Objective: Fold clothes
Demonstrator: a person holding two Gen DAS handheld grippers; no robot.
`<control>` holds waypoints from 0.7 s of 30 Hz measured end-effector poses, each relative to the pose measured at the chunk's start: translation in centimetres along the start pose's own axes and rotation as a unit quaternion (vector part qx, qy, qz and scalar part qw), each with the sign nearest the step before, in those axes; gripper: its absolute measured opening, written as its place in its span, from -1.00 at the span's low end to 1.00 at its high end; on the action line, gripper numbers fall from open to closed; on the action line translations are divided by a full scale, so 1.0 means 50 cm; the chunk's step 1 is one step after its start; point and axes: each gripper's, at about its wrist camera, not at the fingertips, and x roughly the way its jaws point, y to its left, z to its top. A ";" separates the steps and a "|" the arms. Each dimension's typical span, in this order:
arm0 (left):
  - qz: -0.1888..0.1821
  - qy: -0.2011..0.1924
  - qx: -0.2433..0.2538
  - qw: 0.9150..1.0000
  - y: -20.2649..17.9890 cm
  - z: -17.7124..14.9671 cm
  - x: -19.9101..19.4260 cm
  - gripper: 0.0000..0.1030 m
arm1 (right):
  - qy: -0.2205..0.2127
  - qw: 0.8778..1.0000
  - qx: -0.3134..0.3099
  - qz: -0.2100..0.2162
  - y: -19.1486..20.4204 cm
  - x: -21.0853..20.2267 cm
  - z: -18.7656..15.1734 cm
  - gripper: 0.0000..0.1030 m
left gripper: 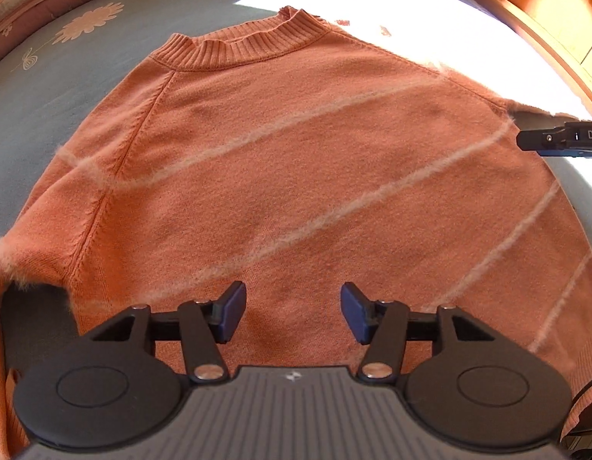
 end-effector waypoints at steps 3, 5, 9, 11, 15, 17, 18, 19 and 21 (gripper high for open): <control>0.002 -0.020 0.012 1.000 -0.030 0.026 0.011 0.09 | -0.002 0.999 -0.015 0.029 0.039 0.020 0.011 0.34; -0.003 -0.024 0.007 1.000 -0.047 0.038 0.027 0.09 | -0.003 0.999 -0.028 0.043 0.069 0.043 0.010 0.34; 0.004 -0.020 -0.009 1.000 -0.061 0.023 0.045 0.10 | 0.007 0.998 -0.052 0.037 0.096 0.069 -0.008 0.34; 0.009 -0.016 -0.026 1.000 -0.060 0.004 0.041 0.16 | 0.012 0.998 -0.060 0.033 0.093 0.068 -0.023 0.34; 0.018 0.001 -0.052 0.998 -0.056 -0.050 0.015 0.20 | 0.032 0.997 -0.065 0.033 0.053 0.037 -0.052 0.34; 0.026 0.009 -0.051 0.998 -0.061 -0.072 0.001 0.21 | 0.043 0.996 -0.067 0.033 0.033 0.022 -0.067 0.35; 0.029 0.013 -0.050 0.998 -0.064 -0.080 -0.002 0.24 | 0.047 0.996 -0.069 0.034 0.026 0.016 -0.073 0.37; 0.032 0.016 -0.050 0.998 -0.066 -0.087 -0.004 0.26 | 0.050 0.995 -0.074 0.036 0.023 0.014 -0.076 0.38; 0.038 0.015 -0.052 0.998 -0.072 -0.096 -0.003 0.33 | 0.055 0.994 -0.083 0.039 0.020 0.011 -0.082 0.48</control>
